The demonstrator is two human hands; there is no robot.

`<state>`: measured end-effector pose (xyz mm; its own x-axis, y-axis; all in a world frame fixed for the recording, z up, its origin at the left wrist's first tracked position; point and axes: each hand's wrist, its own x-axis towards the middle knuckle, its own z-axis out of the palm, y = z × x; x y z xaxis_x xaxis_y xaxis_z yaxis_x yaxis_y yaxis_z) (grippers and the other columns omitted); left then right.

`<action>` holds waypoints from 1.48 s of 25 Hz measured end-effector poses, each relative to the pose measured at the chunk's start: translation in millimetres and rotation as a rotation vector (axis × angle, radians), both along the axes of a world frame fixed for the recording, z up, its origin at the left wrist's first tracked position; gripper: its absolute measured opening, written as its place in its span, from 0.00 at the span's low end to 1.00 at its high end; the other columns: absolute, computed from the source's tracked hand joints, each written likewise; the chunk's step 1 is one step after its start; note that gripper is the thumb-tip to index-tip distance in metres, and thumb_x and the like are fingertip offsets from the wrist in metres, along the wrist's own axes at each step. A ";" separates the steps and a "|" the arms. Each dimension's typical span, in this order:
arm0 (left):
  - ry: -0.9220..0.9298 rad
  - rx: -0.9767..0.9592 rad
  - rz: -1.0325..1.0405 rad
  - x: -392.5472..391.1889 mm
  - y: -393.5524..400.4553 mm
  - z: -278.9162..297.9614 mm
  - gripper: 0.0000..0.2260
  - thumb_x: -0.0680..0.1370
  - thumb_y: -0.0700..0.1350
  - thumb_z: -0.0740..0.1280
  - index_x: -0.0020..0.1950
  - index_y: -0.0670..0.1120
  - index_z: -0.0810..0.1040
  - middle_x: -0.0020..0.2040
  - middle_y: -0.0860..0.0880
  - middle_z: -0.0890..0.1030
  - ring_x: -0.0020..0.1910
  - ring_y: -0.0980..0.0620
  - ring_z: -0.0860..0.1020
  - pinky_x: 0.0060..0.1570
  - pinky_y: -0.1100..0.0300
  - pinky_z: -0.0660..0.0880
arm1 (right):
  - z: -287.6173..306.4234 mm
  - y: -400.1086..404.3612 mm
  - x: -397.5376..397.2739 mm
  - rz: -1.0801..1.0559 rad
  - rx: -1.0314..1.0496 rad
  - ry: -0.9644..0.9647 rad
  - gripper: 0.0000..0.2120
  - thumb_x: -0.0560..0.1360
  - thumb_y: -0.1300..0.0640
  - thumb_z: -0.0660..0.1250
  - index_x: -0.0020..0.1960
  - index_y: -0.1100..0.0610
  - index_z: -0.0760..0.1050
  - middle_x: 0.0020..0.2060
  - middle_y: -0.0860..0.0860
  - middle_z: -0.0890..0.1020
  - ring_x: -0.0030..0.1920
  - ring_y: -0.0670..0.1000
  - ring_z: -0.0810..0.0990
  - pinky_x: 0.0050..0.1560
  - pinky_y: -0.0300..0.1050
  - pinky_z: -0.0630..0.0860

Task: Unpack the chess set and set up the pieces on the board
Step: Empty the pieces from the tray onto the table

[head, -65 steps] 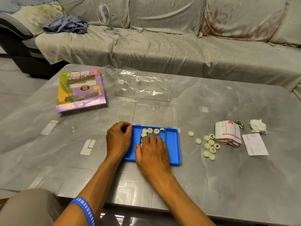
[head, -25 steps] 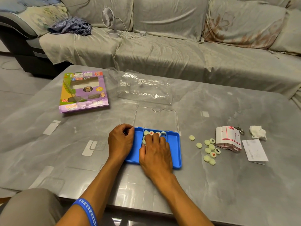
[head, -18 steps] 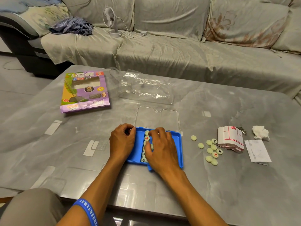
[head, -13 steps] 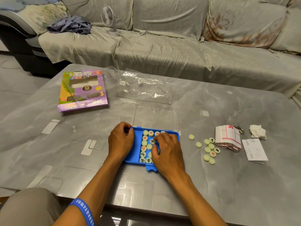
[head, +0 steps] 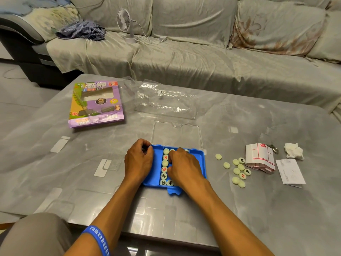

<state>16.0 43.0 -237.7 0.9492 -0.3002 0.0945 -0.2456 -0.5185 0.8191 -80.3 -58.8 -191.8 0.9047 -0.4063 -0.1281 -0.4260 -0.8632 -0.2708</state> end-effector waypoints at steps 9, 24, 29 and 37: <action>0.002 -0.002 0.000 0.0 0.6 0.0 0.05 0.79 0.48 0.63 0.49 0.48 0.75 0.43 0.53 0.78 0.38 0.60 0.75 0.34 0.69 0.67 | 5.8 0.0 -3.6 -0.077 0.123 -0.032 0.07 0.74 0.66 0.65 0.51 0.59 0.77 0.52 0.55 0.78 0.49 0.56 0.79 0.49 0.50 0.79; 0.008 -0.013 0.009 1.8 0.2 1.3 0.05 0.79 0.48 0.64 0.50 0.47 0.75 0.43 0.52 0.79 0.39 0.59 0.75 0.32 0.69 0.66 | 22.9 -43.9 -30.5 -0.311 0.188 -0.448 0.08 0.70 0.65 0.67 0.45 0.55 0.81 0.44 0.49 0.81 0.42 0.48 0.77 0.40 0.37 0.67; -0.001 0.005 0.015 0.8 -2.0 -0.8 0.05 0.79 0.48 0.64 0.49 0.48 0.76 0.43 0.53 0.78 0.39 0.59 0.75 0.33 0.68 0.68 | 19.4 -121.8 -104.0 -0.563 0.140 -0.098 0.07 0.72 0.64 0.68 0.48 0.56 0.79 0.44 0.52 0.82 0.38 0.51 0.78 0.38 0.42 0.73; 0.008 0.000 0.010 -0.8 -1.5 -1.0 0.05 0.79 0.48 0.64 0.49 0.48 0.76 0.43 0.53 0.78 0.40 0.59 0.75 0.33 0.68 0.67 | 25.4 -42.1 -50.9 0.153 0.105 -0.058 0.14 0.72 0.56 0.67 0.57 0.48 0.76 0.55 0.45 0.77 0.52 0.48 0.76 0.48 0.41 0.72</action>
<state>15.2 41.5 -238.7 0.9530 -0.2903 0.0872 -0.2338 -0.5213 0.8207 -131.1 -100.9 -166.4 0.9620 -0.2507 -0.1085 -0.2732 -0.8826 -0.3825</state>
